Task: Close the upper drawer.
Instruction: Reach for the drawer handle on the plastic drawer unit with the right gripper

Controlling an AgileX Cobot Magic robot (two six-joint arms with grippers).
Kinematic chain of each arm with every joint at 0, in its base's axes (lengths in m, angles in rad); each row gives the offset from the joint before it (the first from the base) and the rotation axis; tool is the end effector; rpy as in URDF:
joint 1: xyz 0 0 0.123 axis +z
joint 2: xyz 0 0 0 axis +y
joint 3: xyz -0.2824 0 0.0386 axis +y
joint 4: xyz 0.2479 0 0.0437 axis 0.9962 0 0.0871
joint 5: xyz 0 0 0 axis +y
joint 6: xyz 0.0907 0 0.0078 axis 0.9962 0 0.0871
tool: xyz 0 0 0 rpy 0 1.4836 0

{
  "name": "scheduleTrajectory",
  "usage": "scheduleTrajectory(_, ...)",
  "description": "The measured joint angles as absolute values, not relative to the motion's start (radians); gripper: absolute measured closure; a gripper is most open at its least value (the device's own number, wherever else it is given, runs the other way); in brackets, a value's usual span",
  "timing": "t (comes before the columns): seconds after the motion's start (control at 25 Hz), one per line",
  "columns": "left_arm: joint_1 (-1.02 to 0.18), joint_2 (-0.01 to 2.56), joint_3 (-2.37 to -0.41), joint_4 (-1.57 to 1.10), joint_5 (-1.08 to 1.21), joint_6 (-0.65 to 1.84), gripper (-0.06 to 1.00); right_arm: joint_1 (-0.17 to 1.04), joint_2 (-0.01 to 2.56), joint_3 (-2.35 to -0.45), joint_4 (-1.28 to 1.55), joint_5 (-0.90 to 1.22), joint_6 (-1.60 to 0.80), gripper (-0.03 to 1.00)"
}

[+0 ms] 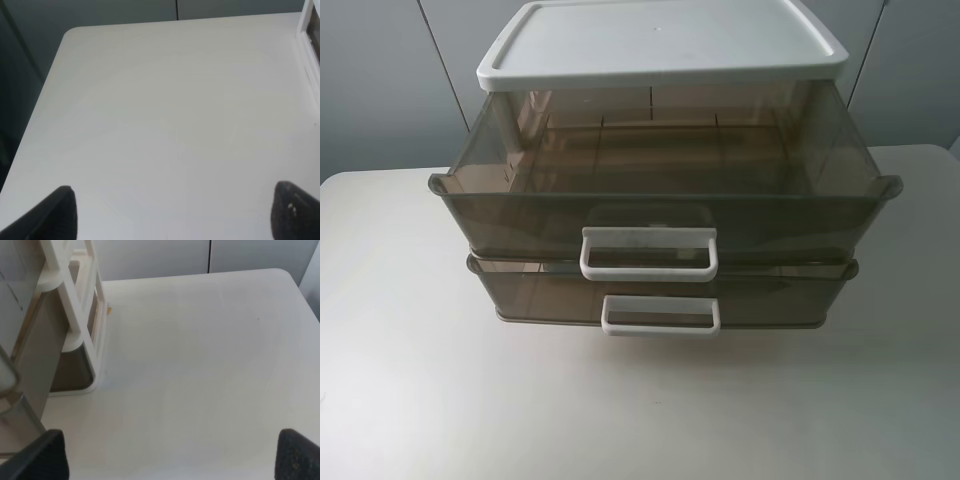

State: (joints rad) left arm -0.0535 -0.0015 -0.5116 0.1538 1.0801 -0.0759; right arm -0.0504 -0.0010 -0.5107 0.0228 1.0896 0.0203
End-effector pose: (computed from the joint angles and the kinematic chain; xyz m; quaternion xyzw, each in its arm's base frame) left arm -0.0071 0.0127 0.2796 -0.0138 0.8522 0.0431 0.5212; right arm -0.0074 0.0022 0.2778 0.0296 0.8571 0.0036 0.5143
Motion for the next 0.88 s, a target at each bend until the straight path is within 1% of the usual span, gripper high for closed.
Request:
scheduleTrajectory(0.56,-0.053,-0.001,-0.512,0.154,1.08,-0.076,0.2,-0.05,-0.001,-0.513,0.02,1.09,0.02,0.34)
scheduleTrajectory(0.68,-0.053,-0.001,-0.512,0.154,1.08,-0.076,0.2,-0.05,0.001,-0.552,0.0,1.092,0.037,0.34)
scheduleTrajectory(0.88,-0.053,-0.001,-0.512,0.154,1.08,-0.076,0.2,-0.039,0.137,-0.615,-0.095,1.099,0.041,0.34)
